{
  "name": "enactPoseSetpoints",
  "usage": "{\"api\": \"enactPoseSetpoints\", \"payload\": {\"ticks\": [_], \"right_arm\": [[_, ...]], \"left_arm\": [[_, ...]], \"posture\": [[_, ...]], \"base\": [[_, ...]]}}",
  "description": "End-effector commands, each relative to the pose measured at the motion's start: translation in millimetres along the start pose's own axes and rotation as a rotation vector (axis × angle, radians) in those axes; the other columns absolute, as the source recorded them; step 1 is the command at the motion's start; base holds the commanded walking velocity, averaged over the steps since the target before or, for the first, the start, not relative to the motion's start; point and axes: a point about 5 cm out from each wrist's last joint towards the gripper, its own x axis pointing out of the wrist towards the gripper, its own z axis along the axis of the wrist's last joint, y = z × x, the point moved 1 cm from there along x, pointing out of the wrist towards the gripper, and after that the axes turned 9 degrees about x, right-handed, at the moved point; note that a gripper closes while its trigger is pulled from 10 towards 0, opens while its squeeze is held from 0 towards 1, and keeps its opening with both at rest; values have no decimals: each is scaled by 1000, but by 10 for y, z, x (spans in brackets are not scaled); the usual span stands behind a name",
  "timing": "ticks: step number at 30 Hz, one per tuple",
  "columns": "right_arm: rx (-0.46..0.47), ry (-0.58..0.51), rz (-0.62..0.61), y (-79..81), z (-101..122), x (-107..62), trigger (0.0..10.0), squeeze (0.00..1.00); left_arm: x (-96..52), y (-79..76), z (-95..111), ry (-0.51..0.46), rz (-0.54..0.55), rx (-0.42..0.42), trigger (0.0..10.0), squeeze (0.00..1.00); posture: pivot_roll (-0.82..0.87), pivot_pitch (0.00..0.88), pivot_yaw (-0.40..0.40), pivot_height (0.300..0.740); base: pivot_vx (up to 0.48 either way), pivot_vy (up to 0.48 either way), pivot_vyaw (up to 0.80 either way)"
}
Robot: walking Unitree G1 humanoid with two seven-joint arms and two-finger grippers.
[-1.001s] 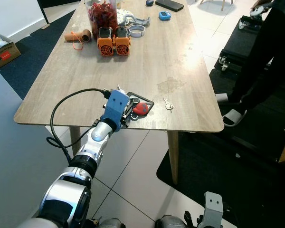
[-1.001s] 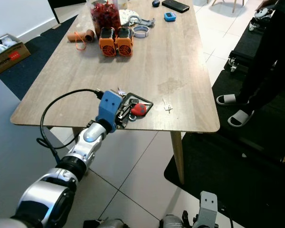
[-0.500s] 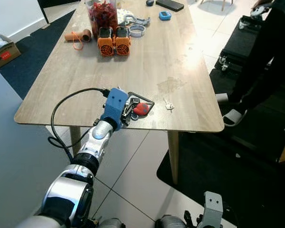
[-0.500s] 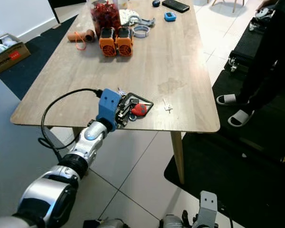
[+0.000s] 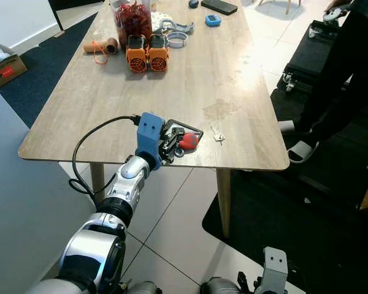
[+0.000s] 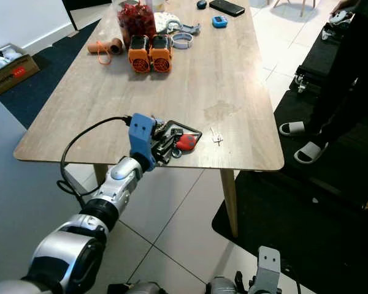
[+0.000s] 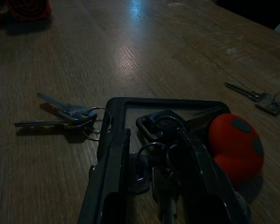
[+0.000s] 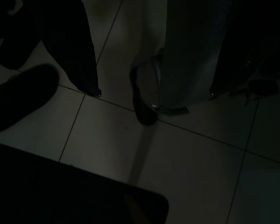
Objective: Hang keys on a hook
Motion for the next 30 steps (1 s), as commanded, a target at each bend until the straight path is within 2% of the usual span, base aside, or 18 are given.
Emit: {"api": "enactPoseSetpoints", "payload": {"ticks": [1, 4, 9, 11, 12, 13, 14, 15, 21, 26, 30], "right_arm": [[9, 36, -11, -18, -110, -29, 10000, 0], [9, 36, -13, -24, -113, -31, 10000, 0], [10, 37, -14, -24, -119, -34, 10000, 0], [9, 37, -13, -20, -126, -35, 10000, 0], [9, 37, -13, -18, -127, -36, 10000, 0], [9, 37, -13, -18, -127, -36, 10000, 0], [9, 37, -11, -15, -126, -35, 10000, 0], [10, 35, -9, -6, -123, -33, 10000, 0], [10, 34, -8, -1, -123, -33, 10000, 0], [10, 34, -8, -2, -125, -34, 10000, 0], [11, 36, -9, -4, -131, -36, 10000, 0]], "left_arm": [[14, -15, -2, 9, 14, 6, 10000, 0], [19, 76, 36, 6, 59, 6, 10000, 0], [28, 125, 132, -38, 48, -34, 10000, 0], [26, 45, 169, -64, -37, -58, 10000, 0], [18, -15, 172, -71, -88, -44, 10000, 0], [18, -15, 172, -71, -88, -44, 10000, 0], [5, -91, 167, -75, -144, -25, 10000, 0], [-12, -163, 161, -83, -193, -41, 10000, 0], [-32, -263, 173, -100, -243, -74, 10000, 0], [-35, -313, 198, -103, -214, -77, 10000, 0], [-38, -284, 158, -80, -98, 8, 10000, 0]], "posture": [[1, 143, 45, 740], [2, 144, 45, 740], [4, 142, 46, 740], [5, 143, 46, 740], [6, 143, 46, 740], [6, 143, 46, 740], [7, 144, 46, 740], [6, 145, 46, 740], [8, 148, 46, 740], [8, 149, 46, 740], [8, 152, 48, 740]], "base": [[0, 0, 0], [0, 0, 0], [0, 0, 0], [0, 0, 0], [0, 0, 0], [0, 0, 0], [0, 0, 0], [0, 0, 0], [0, 0, 0], [0, 0, 0], [0, 0, 0]]}}
